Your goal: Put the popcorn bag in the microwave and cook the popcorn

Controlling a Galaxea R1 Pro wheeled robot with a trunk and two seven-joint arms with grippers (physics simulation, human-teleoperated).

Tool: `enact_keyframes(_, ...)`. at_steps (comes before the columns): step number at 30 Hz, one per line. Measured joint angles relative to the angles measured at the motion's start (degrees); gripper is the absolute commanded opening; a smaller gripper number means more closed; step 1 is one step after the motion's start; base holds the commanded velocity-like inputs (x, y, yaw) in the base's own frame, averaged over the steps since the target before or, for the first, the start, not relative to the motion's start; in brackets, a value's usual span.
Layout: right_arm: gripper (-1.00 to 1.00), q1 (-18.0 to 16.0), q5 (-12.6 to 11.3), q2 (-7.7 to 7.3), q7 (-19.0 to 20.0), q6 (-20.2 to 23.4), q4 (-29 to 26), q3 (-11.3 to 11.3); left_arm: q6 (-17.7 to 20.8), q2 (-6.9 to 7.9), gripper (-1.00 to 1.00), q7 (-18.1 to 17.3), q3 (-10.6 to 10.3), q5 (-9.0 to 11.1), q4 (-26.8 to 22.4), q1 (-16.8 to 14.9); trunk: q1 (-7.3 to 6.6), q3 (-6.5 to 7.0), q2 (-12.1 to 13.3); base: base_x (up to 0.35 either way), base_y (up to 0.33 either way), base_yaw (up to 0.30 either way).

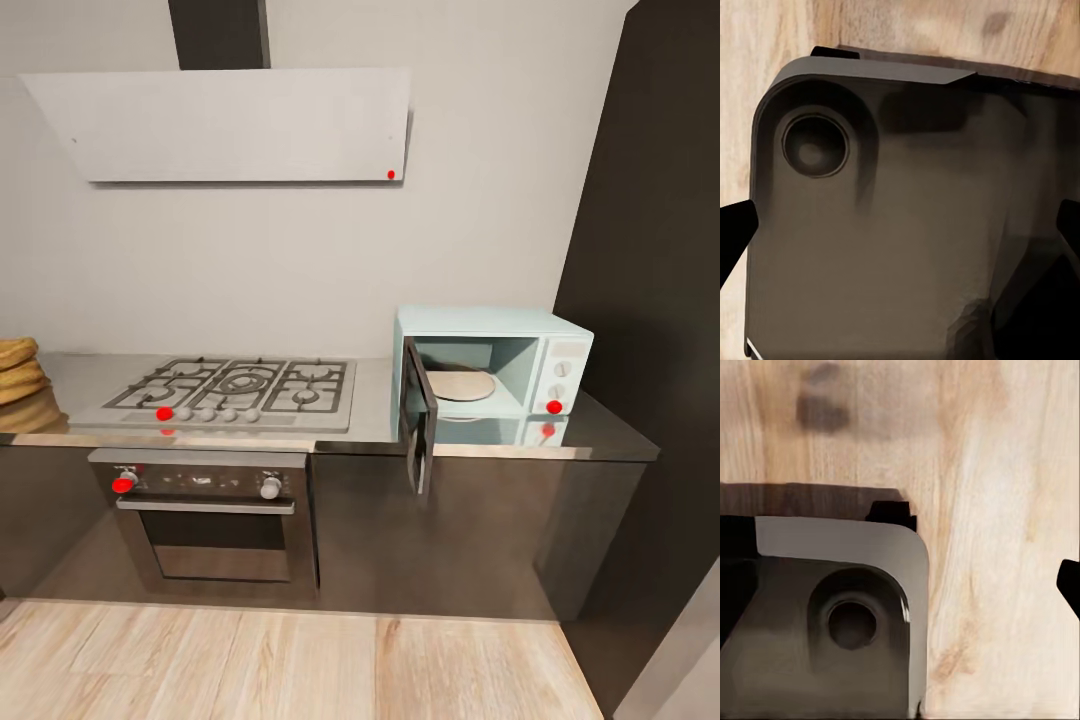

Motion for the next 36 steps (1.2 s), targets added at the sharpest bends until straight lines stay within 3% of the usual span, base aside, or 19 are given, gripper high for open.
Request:
enact_keyframes(2, 1.00, 0.8, 0.0, 1.55, -0.3, -0.1, 0.0, 0.0, 0.0, 0.00, 1.00, 0.0, 0.0, 0.0, 0.0, 0.0, 0.00, 0.00, 0.0, 0.000, 0.000, 0.000)
enact_keyframes(4, 1.00, 1.0, 0.0, 1.94, -0.3, -0.2, 0.0, -0.1, 0.0, 0.00, 1.00, 0.1, 0.0, 0.0, 0.0, 0.0, 0.00, 0.00, 0.0, 0.000, 0.000, 0.000)
enact_keyframes(14, 1.00, 1.1, 0.3, 2.64, -0.4, -0.2, 0.0, 0.0, 0.0, 0.00, 1.00, 0.3, 0.0, 0.1, 0.0, 0.0, 0.00, 0.01, 0.0, 0.000, 0.000, 0.032)
enact_keyframes(23, 1.00, 1.1, 0.4, 3.88, -0.5, -0.3, 0.0, 0.1, 0.0, -0.01, 1.00, 0.2, 0.0, 0.0, 0.0, 0.0, 0.00, 0.09, 0.0, 0.000, 0.000, 0.257)
enact_keyframes(36, 1.00, 1.1, 0.4, 4.06, -0.5, -0.3, 0.0, 0.1, 0.0, -0.01, 1.00, 0.2, 0.0, 0.0, 0.0, 0.0, 0.00, 0.09, 0.0, 0.000, 0.000, 0.269)
